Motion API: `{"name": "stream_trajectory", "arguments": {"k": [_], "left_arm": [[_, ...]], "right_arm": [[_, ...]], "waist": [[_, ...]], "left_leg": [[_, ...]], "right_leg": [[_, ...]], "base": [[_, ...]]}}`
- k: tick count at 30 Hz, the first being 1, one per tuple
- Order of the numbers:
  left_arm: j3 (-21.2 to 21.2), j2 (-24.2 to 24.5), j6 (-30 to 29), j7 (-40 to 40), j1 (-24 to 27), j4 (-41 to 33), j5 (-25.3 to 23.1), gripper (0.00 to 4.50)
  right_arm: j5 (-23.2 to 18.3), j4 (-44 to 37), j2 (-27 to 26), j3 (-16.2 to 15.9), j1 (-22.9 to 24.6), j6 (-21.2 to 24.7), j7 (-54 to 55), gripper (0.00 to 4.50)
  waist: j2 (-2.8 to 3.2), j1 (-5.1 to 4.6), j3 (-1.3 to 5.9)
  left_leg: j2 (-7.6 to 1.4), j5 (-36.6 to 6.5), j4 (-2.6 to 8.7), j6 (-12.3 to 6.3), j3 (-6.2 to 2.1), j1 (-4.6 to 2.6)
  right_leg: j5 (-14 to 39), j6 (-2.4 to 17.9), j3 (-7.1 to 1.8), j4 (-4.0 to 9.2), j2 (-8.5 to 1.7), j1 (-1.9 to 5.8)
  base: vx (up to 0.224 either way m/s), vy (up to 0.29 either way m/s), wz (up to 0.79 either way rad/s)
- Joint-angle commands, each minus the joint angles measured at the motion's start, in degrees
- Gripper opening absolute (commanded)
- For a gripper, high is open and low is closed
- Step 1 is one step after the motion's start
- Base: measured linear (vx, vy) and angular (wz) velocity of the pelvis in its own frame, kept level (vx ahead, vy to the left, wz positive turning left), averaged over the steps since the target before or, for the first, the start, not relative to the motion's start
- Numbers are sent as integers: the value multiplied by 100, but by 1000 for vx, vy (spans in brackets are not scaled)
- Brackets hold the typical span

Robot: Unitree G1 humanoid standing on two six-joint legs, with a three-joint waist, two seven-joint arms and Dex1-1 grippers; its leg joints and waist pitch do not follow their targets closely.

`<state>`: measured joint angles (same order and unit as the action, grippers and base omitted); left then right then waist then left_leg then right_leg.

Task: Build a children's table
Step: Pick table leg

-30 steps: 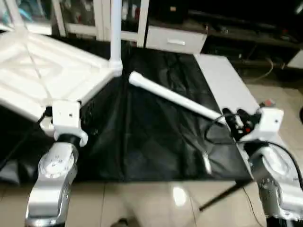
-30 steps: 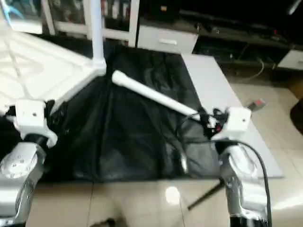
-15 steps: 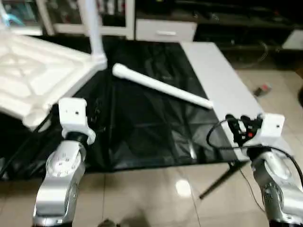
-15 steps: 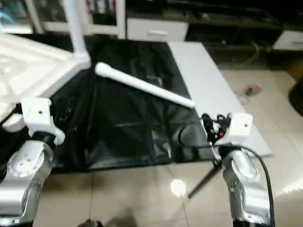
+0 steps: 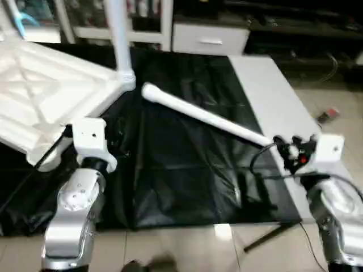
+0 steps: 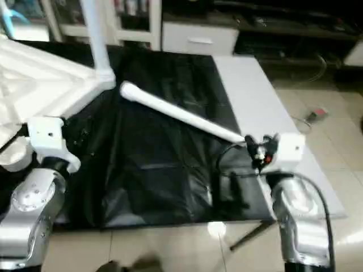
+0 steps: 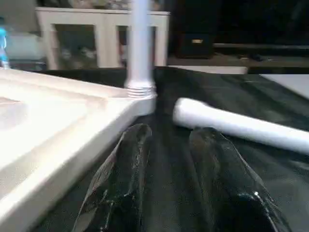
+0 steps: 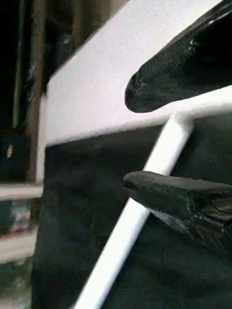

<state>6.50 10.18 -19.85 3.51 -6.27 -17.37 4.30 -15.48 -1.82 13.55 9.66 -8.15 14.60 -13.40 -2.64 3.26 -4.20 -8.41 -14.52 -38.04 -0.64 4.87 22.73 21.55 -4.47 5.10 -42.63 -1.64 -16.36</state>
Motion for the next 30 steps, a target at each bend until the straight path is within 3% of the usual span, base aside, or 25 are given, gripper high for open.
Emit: {"name": "stream_trajectory", "arguments": {"k": [1,2,3,4,5,6,7,8,9,10,11,13,15,17,19,21,22,23,24,25,26,27,28,29,30], "left_arm": [[-94,-52,-13,31,-19,-44,18,172],[-90,-49,2,44,-23,-34,11,172],[-88,-49,6,48,-22,-34,11,172],[-104,-42,11,74,-14,-38,13,172],[-131,-55,87,191,32,-49,105,172],[-149,-50,86,229,50,-58,121,172],[-173,-42,79,271,72,-69,136,172],[-263,18,78,404,113,-74,155,172],[-316,58,69,473,134,-59,157,172],[-327,67,67,488,139,-55,158,172],[-355,98,65,573,157,-20,186,172],[-335,97,75,577,115,9,197,172],[-294,90,80,580,51,45,189,172],[-233,82,45,541,-10,85,198,172],[-219,100,-47,468,-21,84,148,172],[-222,109,-54,423,-20,85,127,172],[-203,88,-20,383,-20,76,123,172],[-176,48,9,355,-39,80,145,172],[-162,29,16,343,-50,82,154,172],[-159,19,12,338,-71,89,152,172],[-201,43,8,373,-95,100,127,172],[-203,44,8,376,-96,101,126,172],[-225,54,2,403,-108,99,121,172],[-232,54,-13,412,-116,94,121,172],[-232,54,-13,412,-116,94,121,172]], "right_arm": [[0,-20,123,106,91,-32,-36,220],[23,-15,154,72,83,-33,-80,220],[28,-16,158,66,84,-33,-88,220],[-44,-8,134,119,69,-30,-101,220],[-229,2,99,241,37,47,-129,220],[-259,4,99,267,30,53,-134,220],[-282,8,104,293,23,56,-142,220],[-277,24,146,295,4,58,-189,220],[-211,45,208,261,-10,19,-242,220],[-197,49,221,254,-13,11,-253,220],[-97,87,334,172,-39,-16,-335,220],[-81,132,398,158,-92,-29,-387,220],[-121,184,439,199,-172,-1,-409,220],[-188,259,428,304,-277,81,-367,220],[-126,238,411,292,-270,33,-320,220],[29,213,424,176,-223,-39,-286,220],[87,209,411,90,-188,-40,-285,220],[146,211,397,38,-167,-90,-274,220],[169,212,389,17,-160,-115,-269,220],[204,212,382,-5,-155,-146,-254,220],[227,203,373,-8,-152,-151,-219,220],[227,203,373,-7,-152,-151,-218,220],[226,216,376,4,-160,-155,-214,220],[226,234,382,15,-170,-160,-218,220],[226,234,382,15,-170,-160,-218,220]], "waist": [[137,-263,513],[19,-162,338],[-67,-150,313],[-261,-158,214],[-561,29,133],[-537,142,167],[-480,160,225],[-439,182,241],[-381,134,240],[-240,10,254],[-211,-49,339],[-241,-84,392],[-227,-71,339],[-226,-77,241],[-238,-95,214],[-233,-104,178],[-147,-44,185],[-173,-65,181],[-181,-101,196],[-124,-71,161],[-98,-87,104],[-49,-97,57],[-41,-110,68],[-2,-116,-7],[24,-122,-7]], "left_leg": [[-1126,2582,406,-3203,-974,-1367],[-783,2125,647,-2631,-348,-712],[-697,1476,730,-2433,-170,-633],[-350,92,780,-1938,103,-441],[180,-1130,338,-1137,440,-183],[231,-931,-77,-850,347,-257],[127,-582,-159,-596,168,-168],[-16,435,178,-112,2,-20],[-95,909,399,7,16,-62],[-201,1563,631,54,23,-127],[-261,1993,526,70,31,-331],[-219,2413,502,52,34,-314],[-257,1584,571,4,84,-283],[-338,47,684,30,123,-265],[-361,-698,713,145,158,-284],[-374,-1060,748,242,178,-275],[-269,-1030,825,-182,-33,-60],[-256,-1059,787,-358,-60,-106],[-182,-987,749,-586,-156,69],[-162,-1289,701,-437,-156,28],[-163,-1770,661,-195,-156,45],[-145,-2299,583,1,-102,-72],[-143,-2350,546,-3,-67,-57],[-149,-2630,529,19,0,-106],[-161,-2708,581,8,19,-109]], "right_leg": [[320,-297,-164,-185,-299,-1020],[-488,-194,-217,-299,-235,-896],[-826,-33,-246,-154,-242,-867],[-1337,294,-440,559,-337,-659],[950,-151,-982,1412,-709,-364],[2422,-147,-1263,1621,-1101,-243],[2901,135,-1370,1587,-1297,-74],[1333,574,-1180,1293,-1105,69],[387,747,-1012,1158,-932,-46],[-1168,920,-647,933,-547,-238],[-2178,1110,-600,815,-443,-366],[-2803,1362,-591,773,-418,-287],[-2224,1671,-592,886,-490,-297],[-839,1772,-611,1028,-567,-329],[-6,1675,-630,1104,-595,-370],[576,1490,-638,1163,-603,-412],[770,1429,-386,1172,-737,-217],[825,1480,-324,1227,-765,-275],[1259,1393,-166,1282,-867,-50],[2139,1264,-20,1439,-955,-3],[3158,1059,145,1579,-1019,114],[3921,949,290,1736,-1035,154],[4022,947,341,1776,-1050,257],[4265,885,490,1843,-1004,321],[4075,884,559,1822,-938,438]], "base": [[94,-38,-9],[94,-38,-9],[0,0,0],[25,-86,3],[25,-86,3],[45,-98,3],[75,-66,-3],[75,-66,-3],[62,-20,-9],[50,28,-6],[50,28,-6],[37,54,-2],[10,28,-1],[0,0,0],[0,0,0],[-27,-6,2],[-42,-15,30],[-42,-15,30],[-6,-17,50],[16,-19,45],[16,-19,45],[31,-10,56],[52,4,66],[52,4,66],[82,11,69]]}}
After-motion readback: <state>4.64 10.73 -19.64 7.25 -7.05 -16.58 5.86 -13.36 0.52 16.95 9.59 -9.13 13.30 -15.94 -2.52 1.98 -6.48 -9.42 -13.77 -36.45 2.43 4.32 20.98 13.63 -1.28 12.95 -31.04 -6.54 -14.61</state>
